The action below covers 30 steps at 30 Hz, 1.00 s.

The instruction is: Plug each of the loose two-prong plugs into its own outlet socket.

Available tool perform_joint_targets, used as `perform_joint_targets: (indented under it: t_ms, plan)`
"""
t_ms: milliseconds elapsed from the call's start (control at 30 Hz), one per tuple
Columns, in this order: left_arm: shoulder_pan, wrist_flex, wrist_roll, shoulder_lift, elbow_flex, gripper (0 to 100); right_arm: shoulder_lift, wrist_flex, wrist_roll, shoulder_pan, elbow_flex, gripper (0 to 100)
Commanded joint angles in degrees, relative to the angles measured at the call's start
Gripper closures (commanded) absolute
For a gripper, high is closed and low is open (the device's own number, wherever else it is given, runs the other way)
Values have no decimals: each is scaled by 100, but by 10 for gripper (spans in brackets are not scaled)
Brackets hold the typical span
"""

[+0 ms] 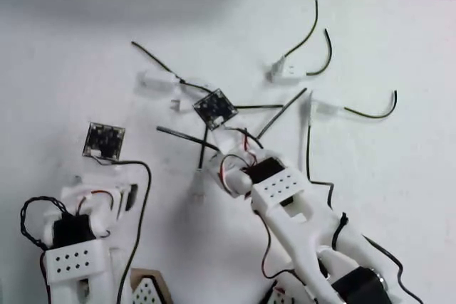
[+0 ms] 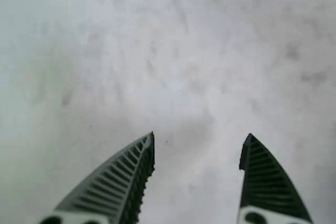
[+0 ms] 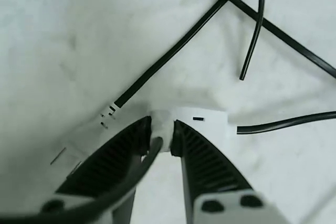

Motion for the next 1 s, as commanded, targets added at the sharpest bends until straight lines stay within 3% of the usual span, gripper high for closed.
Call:
perform_joint_targets:
  t_ms: [0, 200, 433, 600, 967]
  plan:
    - [-66, 70, -62, -110, -44, 740, 453, 75, 211, -57, -141, 981]
    - [-66, 70, -62, -110, -35, 740, 1024, 716, 211, -48, -826, 981]
    - [-66, 70, -62, -110, -35, 740, 1631, 752, 211, -40, -1152, 981]
    - [-66, 62, -62, -110, -35, 740, 971, 945, 237, 224, -1266, 981]
    - [-66, 35, -62, -110, 18, 740, -391, 1156, 255, 1508, -2646, 981]
